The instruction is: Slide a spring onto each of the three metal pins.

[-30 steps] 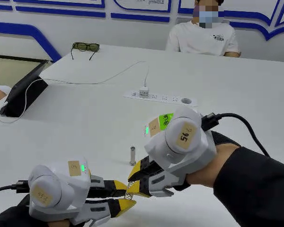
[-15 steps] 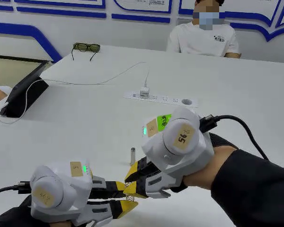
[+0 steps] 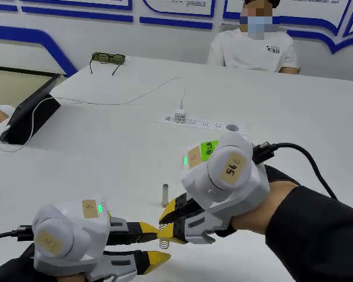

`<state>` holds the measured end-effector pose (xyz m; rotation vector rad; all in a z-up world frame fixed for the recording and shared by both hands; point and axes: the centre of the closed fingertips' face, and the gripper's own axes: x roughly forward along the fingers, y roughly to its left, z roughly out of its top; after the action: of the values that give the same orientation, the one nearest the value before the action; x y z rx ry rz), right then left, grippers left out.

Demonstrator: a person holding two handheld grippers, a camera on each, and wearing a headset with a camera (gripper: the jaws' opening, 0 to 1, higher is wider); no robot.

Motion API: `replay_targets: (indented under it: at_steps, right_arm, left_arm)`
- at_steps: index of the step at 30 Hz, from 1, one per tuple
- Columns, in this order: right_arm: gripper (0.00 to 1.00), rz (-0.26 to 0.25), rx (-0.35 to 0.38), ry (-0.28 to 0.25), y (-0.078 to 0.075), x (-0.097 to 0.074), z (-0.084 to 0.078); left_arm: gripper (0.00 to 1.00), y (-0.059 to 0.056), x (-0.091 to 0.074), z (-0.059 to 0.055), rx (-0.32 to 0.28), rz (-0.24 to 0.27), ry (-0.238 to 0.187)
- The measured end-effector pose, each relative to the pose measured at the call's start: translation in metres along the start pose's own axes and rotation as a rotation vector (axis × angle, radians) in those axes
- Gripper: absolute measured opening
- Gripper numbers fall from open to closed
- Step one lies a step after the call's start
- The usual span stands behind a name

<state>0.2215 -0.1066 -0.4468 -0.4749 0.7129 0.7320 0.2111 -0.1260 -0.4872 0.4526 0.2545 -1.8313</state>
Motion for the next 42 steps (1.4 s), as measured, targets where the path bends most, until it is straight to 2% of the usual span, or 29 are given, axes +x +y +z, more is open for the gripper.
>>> replay_targets:
  at_steps: [9,19,32,42]
  right_arm:
    - [0.11,-0.025,0.019,-0.001,-0.008,-0.005,-0.002]
    - [0.11,-0.064,0.046,-0.007,-0.027,-0.011,-0.002]
    - [0.11,-0.144,0.081,-0.039,-0.067,-0.02,0.008]
    - [0.11,-0.241,0.147,-0.056,-0.109,-0.018,0.009]
  left_arm:
    - [0.33,0.011,-0.006,-0.001,-0.034,0.04,-0.013]
    - [0.42,0.018,-0.01,-0.003,-0.065,0.073,-0.022]
    - [0.52,0.027,-0.013,-0.008,-0.102,0.113,-0.033]
    - [0.61,0.029,-0.012,-0.009,-0.119,0.124,-0.043]
